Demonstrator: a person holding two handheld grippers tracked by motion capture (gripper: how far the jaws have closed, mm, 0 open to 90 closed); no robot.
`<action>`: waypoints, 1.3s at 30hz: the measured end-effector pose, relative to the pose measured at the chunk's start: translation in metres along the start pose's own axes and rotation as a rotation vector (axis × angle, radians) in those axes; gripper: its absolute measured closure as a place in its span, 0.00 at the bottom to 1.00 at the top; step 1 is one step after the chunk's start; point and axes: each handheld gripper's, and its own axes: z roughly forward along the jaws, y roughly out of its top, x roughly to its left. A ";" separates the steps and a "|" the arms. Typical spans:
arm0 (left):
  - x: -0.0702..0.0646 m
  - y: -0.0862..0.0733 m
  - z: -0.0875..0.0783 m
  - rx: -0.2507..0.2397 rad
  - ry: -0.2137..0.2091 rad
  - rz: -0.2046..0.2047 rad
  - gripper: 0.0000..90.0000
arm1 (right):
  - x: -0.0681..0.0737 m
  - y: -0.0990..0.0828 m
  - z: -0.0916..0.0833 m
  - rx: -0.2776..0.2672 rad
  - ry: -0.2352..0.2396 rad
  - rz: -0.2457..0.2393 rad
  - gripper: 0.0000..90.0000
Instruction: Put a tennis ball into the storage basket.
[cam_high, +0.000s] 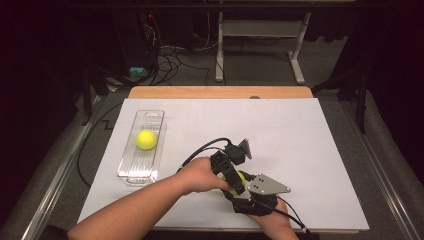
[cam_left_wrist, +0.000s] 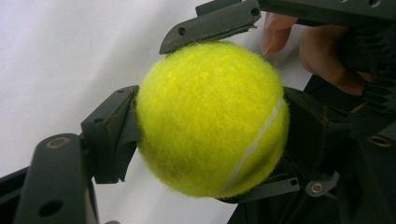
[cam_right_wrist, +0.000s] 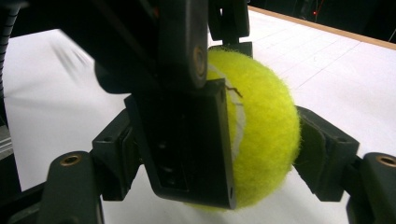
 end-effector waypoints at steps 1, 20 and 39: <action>0.000 0.000 0.000 -0.005 0.001 0.000 0.30 | 0.000 0.000 0.000 -0.003 -0.001 -0.004 0.28; 0.010 -0.007 -0.012 -0.010 0.061 -0.037 0.30 | -0.008 -0.003 -0.002 -0.003 -0.024 0.011 0.00; 0.048 -0.038 -0.046 -0.037 0.145 -0.146 0.30 | -0.064 -0.022 -0.036 0.012 -0.213 0.060 0.00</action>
